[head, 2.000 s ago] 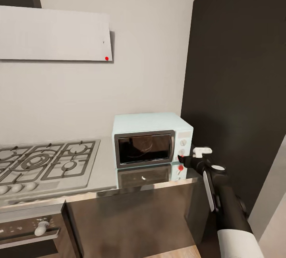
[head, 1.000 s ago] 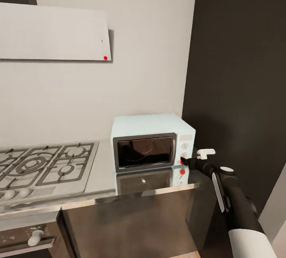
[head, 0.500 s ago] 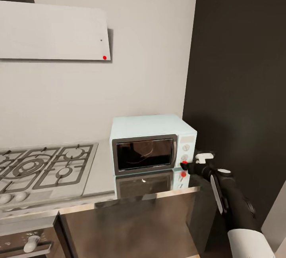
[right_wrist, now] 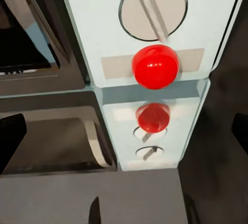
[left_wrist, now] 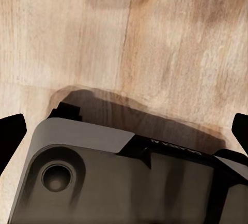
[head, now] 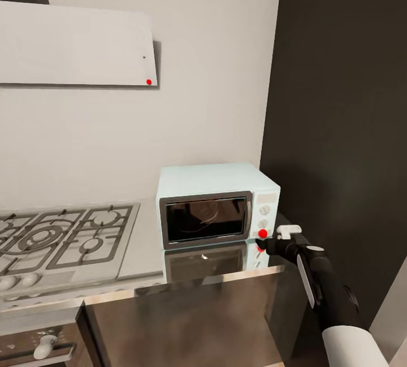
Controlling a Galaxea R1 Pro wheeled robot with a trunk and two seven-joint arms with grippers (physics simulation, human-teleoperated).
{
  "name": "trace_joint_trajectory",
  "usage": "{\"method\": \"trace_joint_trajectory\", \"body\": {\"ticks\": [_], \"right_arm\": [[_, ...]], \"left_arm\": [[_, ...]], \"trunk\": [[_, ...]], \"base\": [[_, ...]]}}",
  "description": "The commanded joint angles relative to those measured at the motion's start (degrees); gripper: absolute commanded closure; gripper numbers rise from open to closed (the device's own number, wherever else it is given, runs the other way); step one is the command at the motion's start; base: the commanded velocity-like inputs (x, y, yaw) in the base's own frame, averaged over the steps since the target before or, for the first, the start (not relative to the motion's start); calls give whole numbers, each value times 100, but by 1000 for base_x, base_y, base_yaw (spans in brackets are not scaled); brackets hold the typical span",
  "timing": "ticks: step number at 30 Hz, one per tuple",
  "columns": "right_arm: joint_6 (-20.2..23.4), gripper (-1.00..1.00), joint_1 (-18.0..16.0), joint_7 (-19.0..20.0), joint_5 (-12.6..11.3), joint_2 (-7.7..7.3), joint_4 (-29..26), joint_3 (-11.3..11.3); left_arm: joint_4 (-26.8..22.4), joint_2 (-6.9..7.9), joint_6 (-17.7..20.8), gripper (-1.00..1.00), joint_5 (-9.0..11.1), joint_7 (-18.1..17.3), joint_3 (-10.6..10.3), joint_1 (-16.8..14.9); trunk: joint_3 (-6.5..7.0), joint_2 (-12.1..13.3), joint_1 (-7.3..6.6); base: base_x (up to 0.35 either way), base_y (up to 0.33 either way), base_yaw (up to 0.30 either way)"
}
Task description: In the kitchen, take the popcorn bag from the countertop, put it into the microwave, and heat it until the popcorn is cooked so the cooked popcorn ends up inside the bag.
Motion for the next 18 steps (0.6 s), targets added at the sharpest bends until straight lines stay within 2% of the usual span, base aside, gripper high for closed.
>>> {"method": "trace_joint_trajectory", "body": {"ticks": [1, 5, 8, 10, 12, 18], "right_arm": [[12, -100, -6, 51, 59, 0, -6, -13], [-17, -100, -7, 50, 59, -3, -4, -18], [-243, -100, -6, -9, 54, -4, 107, -28], [-580, -100, -7, -181, 56, -10, 441, -63], [-692, -100, -7, -283, 58, -12, 573, -76], [-741, -100, -7, -318, 49, -20, 621, -170]], "left_arm": [[5, 1, -13, -100, 49, -22, -49, -3], [-1, 1, -13, -100, 44, -22, -48, -3], [4, -1, -13, -100, 43, -22, -47, -3], [3, -5, -13, -100, 39, -22, -46, -3], [4, -7, -13, -100, 36, -22, -46, -3], [1, -8, -13, -100, 35, -22, -50, -3]], "trunk": [[-8, -5, 0], [-8, -5, 0], [-8, -5, 0], [-8, -5, 0], [-8, -5, 0], [-8, -5, 0]], "base": [[0, 0, 0], [0, 0, 0], [0, 0, 0], [0, 0, 0], [0, 0, 0], [0, 0, 0]]}}
